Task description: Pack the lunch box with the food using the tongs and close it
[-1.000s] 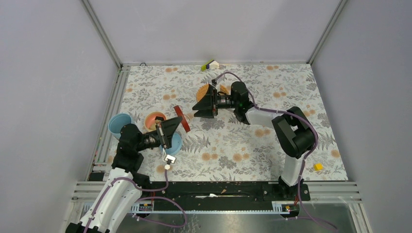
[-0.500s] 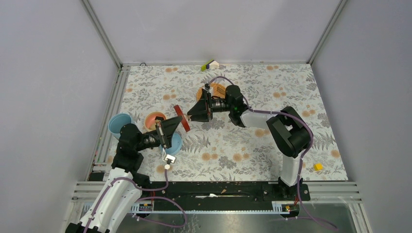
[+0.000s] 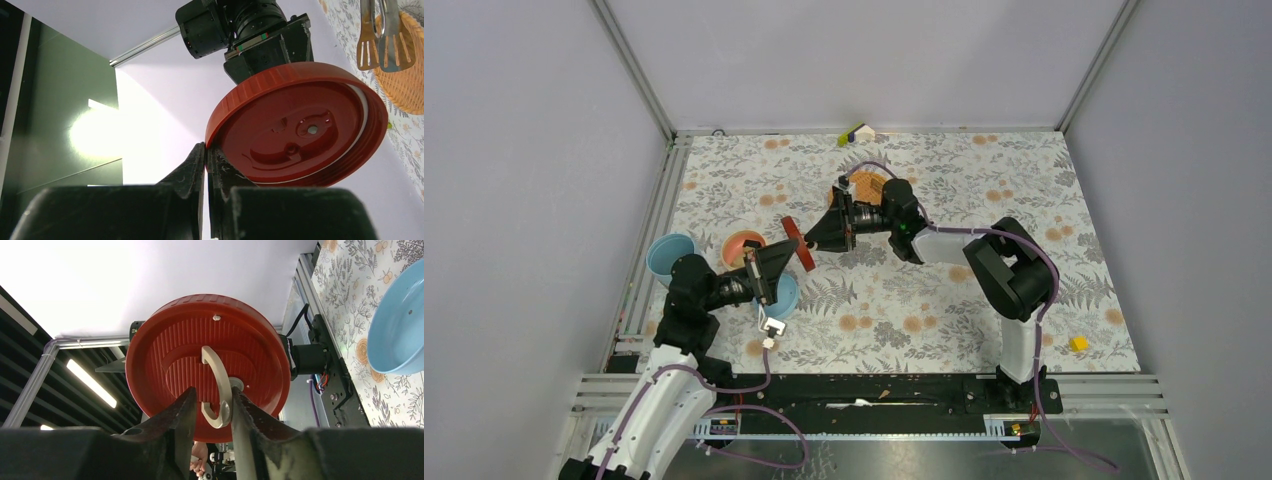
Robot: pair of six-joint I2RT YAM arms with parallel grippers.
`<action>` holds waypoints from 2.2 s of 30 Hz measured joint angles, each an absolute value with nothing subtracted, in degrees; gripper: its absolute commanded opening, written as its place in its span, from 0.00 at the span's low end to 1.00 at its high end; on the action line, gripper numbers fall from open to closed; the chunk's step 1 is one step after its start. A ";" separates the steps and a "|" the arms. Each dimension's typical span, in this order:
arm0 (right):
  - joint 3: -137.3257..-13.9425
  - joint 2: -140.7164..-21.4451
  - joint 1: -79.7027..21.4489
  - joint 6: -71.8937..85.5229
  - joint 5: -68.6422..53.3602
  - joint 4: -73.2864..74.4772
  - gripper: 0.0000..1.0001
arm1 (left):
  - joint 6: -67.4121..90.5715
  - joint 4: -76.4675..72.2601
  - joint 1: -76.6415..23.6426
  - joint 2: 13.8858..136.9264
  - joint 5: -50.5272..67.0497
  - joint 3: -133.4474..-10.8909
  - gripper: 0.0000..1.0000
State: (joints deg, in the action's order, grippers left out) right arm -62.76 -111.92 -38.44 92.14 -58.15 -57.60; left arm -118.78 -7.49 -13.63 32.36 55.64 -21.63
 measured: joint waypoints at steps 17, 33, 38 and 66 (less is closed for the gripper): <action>-65.32 -111.92 -38.46 90.32 -58.26 -55.55 0.00 | -119.31 -8.91 -13.67 31.09 54.52 -21.63 0.56; -80.64 -106.65 -31.38 57.08 -53.63 -19.38 0.00 | -115.61 -0.43 -13.76 27.59 41.87 -26.33 0.99; -85.52 -104.92 -29.85 43.46 -50.11 -8.05 0.00 | -101.23 6.74 -13.78 29.85 34.57 -36.34 0.99; -129.60 -126.50 -29.58 6.15 -34.61 33.67 0.00 | 9.13 54.39 14.09 89.54 24.95 -105.34 0.99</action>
State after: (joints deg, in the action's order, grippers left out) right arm -129.60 -126.50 -29.58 6.15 -34.61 33.67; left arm 9.13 54.39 14.09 89.54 24.95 -105.34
